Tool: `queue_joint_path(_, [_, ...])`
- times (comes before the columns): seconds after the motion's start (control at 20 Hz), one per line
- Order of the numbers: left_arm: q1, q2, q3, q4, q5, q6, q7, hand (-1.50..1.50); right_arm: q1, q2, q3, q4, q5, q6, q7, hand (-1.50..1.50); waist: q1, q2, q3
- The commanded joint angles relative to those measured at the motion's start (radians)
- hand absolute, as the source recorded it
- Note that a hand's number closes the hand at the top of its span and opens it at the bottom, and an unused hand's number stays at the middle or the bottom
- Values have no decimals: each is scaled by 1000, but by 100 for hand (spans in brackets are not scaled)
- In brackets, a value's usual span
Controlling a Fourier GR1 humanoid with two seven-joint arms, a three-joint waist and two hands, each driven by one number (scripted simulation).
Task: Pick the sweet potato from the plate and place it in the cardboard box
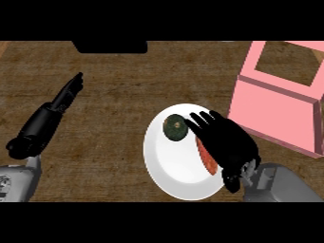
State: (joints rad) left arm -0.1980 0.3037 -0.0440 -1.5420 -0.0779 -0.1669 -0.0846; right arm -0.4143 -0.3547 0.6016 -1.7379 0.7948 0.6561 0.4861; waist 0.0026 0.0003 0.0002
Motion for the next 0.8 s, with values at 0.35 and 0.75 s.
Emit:
queue_joint_path(0.35, [-2, -16, 57, -44, -11, -48, 51, 0, 25, 85, -56, 138, 111, -2, -159, -150, 2, -1, 0])
queue_joint_path(0.75, [-1, -64, 42, -19, -68, -37, 10, 0, 55, 89, -82, 237, 243, -87, -227, -150, 0, 0, 0])
